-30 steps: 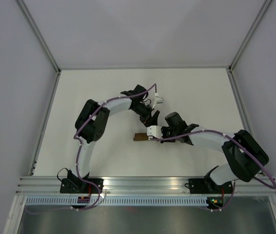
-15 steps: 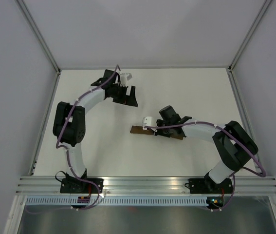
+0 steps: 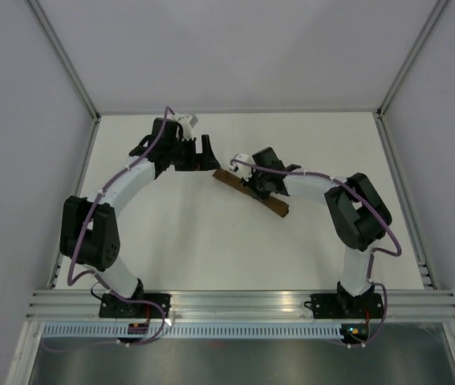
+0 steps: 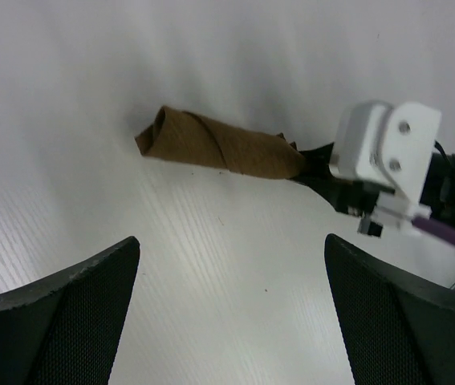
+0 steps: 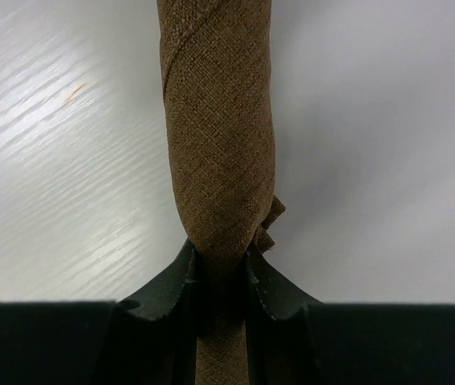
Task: Fold the napkin, place the utensils inside, and roll it up
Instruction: Roll the napkin at the center of the board.
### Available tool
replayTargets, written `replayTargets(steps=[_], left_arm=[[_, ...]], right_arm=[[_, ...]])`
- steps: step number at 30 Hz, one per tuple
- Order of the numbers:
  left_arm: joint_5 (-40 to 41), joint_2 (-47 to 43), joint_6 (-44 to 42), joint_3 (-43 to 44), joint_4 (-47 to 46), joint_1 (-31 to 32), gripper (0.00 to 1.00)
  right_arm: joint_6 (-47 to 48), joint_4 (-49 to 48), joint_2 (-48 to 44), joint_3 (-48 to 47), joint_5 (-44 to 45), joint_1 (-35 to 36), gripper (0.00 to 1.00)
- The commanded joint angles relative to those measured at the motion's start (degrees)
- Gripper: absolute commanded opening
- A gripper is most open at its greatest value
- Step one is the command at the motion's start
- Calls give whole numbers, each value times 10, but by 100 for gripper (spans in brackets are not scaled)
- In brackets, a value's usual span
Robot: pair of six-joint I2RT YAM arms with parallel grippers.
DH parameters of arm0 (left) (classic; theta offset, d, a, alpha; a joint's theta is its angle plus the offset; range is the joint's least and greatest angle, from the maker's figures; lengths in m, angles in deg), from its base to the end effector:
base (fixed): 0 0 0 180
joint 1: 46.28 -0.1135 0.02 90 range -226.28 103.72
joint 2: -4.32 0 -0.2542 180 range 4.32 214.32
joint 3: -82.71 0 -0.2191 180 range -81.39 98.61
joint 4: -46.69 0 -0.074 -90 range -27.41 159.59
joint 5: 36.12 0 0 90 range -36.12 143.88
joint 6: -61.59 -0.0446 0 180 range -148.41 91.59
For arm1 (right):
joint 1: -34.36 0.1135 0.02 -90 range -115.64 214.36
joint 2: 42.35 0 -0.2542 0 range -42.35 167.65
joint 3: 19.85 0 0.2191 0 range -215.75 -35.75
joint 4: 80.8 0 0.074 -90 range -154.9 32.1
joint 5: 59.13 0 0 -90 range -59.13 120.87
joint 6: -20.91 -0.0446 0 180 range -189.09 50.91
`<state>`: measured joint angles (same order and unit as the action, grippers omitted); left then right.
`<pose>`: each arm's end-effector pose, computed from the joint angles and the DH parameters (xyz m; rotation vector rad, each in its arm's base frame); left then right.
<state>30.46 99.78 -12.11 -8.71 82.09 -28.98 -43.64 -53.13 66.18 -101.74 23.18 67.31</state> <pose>0.3258 -0.1200 0.2630 0.2357 2.3453 -0.7658 0.3035 0.2039 0.1603 -1.2770 2.1731 0.2221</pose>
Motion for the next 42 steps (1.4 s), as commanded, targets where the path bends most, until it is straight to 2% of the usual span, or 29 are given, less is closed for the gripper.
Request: replayTargets(steps=[1, 11, 20, 27, 30, 42], left_arm=[[4, -48, 57, -3, -18, 5, 100], [0, -76, 65, -25, -19, 32, 100], [7, -66, 71, -35, -21, 37, 100], [18, -24, 85, -26, -38, 60, 100], [25, -4, 88, -14, -39, 73, 100], [38, 25, 95, -7, -47, 89, 100]], right_arm=[[-106, 98, 78, -39, 19, -36, 0], [-244, 135, 150, -123, 7, -68, 0], [-347, 107, 169, -139, 23, -70, 1], [-412, 91, 172, -137, -15, -74, 2], [-425, 84, 172, -145, -41, -76, 7], [-415, 90, 164, -163, -46, -76, 30]])
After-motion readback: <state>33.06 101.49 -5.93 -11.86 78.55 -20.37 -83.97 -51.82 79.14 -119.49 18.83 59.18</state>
